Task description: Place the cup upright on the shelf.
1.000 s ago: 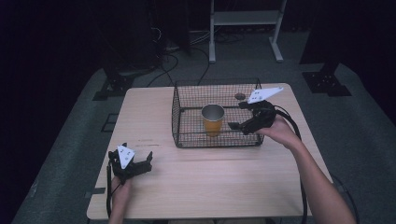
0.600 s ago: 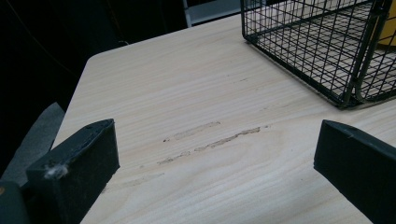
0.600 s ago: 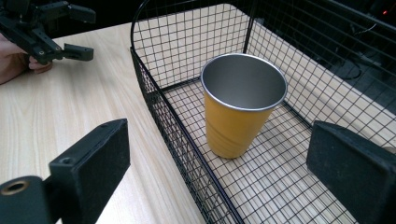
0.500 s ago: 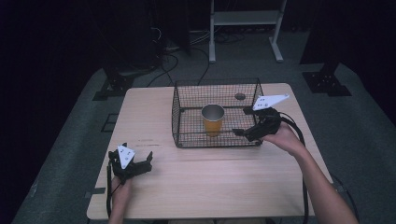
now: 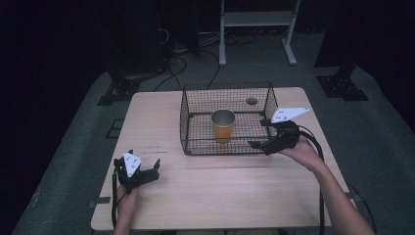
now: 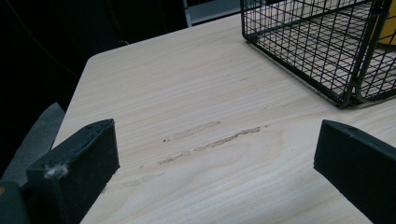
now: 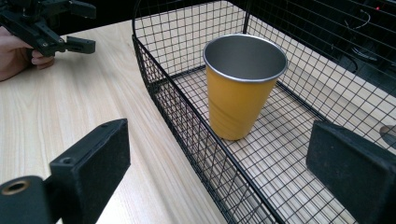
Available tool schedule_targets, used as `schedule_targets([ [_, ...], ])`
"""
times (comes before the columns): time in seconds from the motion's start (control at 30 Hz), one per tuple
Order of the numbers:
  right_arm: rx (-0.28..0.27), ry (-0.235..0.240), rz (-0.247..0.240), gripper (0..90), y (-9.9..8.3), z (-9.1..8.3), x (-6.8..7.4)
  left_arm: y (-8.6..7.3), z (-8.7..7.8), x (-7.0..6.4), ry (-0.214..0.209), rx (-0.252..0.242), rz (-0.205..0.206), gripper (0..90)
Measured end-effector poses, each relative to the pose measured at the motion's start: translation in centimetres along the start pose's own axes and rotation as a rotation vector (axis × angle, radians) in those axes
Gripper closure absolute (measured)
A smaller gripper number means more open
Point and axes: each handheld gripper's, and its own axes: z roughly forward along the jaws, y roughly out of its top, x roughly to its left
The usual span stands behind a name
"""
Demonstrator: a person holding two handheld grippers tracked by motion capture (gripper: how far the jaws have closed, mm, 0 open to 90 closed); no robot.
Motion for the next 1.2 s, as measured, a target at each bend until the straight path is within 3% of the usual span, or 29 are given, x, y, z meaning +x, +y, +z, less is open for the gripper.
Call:
schedule_targets([
  [0.53,-0.015,-0.012,0.019,5.6,-1.8,-0.5,1.1,0.0,0.0,0.0,0.001,0.002,0.004,0.0],
  [0.73,0.003,-0.016,0.029,5.6,-2.6,-0.5,1.3,0.0,0.0,0.0,0.001,0.000,0.003,0.0],
  [1.2,-0.032,-0.022,0.049,5.6,-3.9,-1.6,2.0,0.0,0.0,0.0,0.002,0.001,0.004,0.0],
])
